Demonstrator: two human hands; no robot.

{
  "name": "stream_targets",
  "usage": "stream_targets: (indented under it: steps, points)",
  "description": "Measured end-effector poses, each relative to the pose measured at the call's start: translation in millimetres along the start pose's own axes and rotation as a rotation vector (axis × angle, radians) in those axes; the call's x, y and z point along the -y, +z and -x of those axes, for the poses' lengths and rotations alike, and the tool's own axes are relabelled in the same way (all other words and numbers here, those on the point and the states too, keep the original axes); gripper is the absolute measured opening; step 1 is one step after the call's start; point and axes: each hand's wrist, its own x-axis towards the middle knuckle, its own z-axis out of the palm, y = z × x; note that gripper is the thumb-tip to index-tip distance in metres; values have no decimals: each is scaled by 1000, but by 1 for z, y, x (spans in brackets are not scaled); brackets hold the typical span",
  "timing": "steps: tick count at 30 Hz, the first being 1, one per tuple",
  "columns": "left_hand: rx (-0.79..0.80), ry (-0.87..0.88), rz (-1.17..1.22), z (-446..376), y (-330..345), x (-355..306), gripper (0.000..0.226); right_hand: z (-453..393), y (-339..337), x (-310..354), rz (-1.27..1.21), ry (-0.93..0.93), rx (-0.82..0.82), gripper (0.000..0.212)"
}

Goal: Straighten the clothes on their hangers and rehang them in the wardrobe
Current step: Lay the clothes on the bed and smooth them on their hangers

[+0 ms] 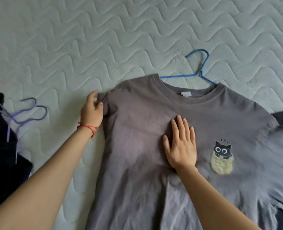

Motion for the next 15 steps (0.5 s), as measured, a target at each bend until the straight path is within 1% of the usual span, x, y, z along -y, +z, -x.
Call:
stream_targets:
  steps: [2, 4, 6, 7, 8, 9, 11, 12, 14, 15]
  points:
    - [70, -26, -4, -14, -1, 0, 51, -1, 0, 1, 5, 7, -6, 59]
    - [160, -73, 89, -24, -2, 0, 54, -2, 1, 2, 16, -1, -10, 59]
    - [297, -115, 214, -29, -3, -2, 50, -3, 2, 1, 32, -2, -14, 59]
    - [340, -102, 214, -30, -4, -3, 45, -3, 2, 1, 41, -1, -14, 59]
    - [364, -65, 150, -32, -4, -4, 41, -3, 3, 1, 50, -1, -14, 59]
    - [352, 8, 14, -33, -3, -6, 40, -3, 3, 2, 57, -3, -15, 59]
    - [226, 158, -283, -33, -2, -13, 34, -3, 3, 1, 63, -2, -20, 59]
    - [169, 205, -364, -35, -3, -15, 31, -4, 3, 1, 63, -2, -22, 59]
    - [136, 236, -387, -40, -8, -12, 34, -4, 4, 1, 62, -5, -25, 60]
    - [159, 214, -322, -43, -13, -7, 39, -4, 4, 1, 61, -7, -30, 60]
